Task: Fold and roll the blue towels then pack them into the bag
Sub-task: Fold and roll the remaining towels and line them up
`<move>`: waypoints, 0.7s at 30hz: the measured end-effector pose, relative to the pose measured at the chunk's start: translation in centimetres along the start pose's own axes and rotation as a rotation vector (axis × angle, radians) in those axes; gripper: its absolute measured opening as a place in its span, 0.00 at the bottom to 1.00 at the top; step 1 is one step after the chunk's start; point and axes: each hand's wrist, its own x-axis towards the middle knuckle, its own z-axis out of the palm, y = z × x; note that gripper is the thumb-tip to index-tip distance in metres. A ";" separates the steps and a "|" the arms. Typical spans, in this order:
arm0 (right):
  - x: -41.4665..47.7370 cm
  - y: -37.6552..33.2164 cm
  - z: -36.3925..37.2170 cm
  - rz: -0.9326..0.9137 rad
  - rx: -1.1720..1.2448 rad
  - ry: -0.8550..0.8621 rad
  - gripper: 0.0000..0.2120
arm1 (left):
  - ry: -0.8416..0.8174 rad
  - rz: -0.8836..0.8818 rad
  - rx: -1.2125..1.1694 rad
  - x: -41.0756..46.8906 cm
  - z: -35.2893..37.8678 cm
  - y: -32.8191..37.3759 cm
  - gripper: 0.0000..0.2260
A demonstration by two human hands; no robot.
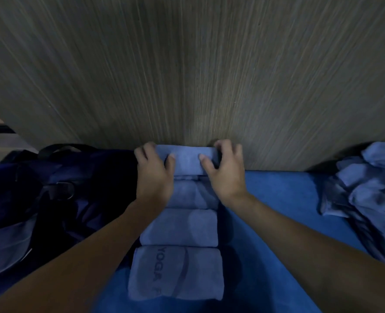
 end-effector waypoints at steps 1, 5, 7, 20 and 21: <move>-0.2 0.2 -0.2 -0.115 -0.089 0.005 0.15 | 0.031 0.130 0.111 -0.2 -0.1 -0.1 0.18; -0.5 0.9 -0.5 -0.337 -0.359 -0.087 0.17 | -0.055 0.555 0.428 -0.4 -0.3 -0.9 0.16; -0.5 1.0 -0.6 -0.325 -0.421 -0.147 0.19 | -0.205 0.577 0.473 -0.4 -0.2 -1.3 0.20; -1.0 2.8 -0.7 -0.142 -0.192 -0.189 0.15 | -0.424 0.544 0.511 0.8 0.1 -3.8 0.23; -1.0 2.7 -0.6 -0.125 -0.197 -0.200 0.15 | -0.422 0.537 0.509 0.8 0.3 -3.9 0.23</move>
